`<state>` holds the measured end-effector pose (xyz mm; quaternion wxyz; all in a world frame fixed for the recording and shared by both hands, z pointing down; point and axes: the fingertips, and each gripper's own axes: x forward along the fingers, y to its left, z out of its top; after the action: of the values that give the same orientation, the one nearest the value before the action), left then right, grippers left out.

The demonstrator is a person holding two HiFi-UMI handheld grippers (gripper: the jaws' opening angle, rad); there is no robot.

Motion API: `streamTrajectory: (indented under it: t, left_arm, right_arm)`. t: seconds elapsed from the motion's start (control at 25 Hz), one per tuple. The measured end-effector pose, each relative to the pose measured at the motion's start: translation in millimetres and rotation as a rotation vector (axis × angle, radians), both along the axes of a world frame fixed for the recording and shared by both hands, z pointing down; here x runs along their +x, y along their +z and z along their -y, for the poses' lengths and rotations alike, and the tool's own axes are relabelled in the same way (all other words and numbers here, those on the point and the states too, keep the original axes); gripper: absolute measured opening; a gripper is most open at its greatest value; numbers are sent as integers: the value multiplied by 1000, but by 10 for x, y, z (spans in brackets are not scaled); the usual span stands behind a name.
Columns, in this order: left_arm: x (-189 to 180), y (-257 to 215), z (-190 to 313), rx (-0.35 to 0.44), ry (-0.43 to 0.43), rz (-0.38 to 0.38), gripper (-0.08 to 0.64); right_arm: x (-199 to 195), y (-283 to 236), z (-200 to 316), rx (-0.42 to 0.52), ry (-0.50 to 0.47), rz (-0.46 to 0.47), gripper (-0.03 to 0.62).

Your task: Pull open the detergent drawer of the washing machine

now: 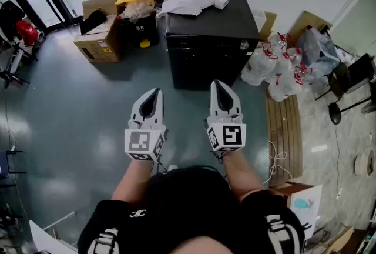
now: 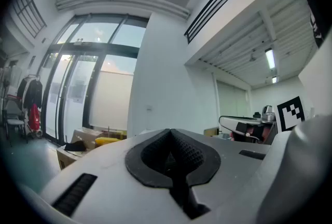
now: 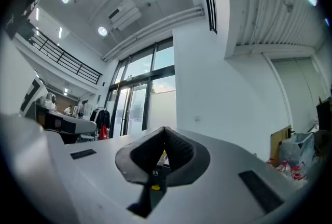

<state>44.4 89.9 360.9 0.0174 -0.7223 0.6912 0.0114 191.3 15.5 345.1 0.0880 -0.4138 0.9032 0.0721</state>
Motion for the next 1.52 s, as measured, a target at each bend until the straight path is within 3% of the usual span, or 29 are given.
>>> streamTrajectory:
  t: [0.36, 0.96, 1.52]
  left_arm:
    - [48, -49, -412, 14, 13, 4, 2]
    - [-428, 20, -791, 28, 71, 9, 2]
    - [-734, 103, -449, 54, 49, 26, 2]
  right_arm:
    - [16, 4, -466, -2, -5, 30, 3]
    - [-433, 99, -1004, 3, 56, 22, 3]
    - [-692, 244, -586, 13, 41, 22, 3]
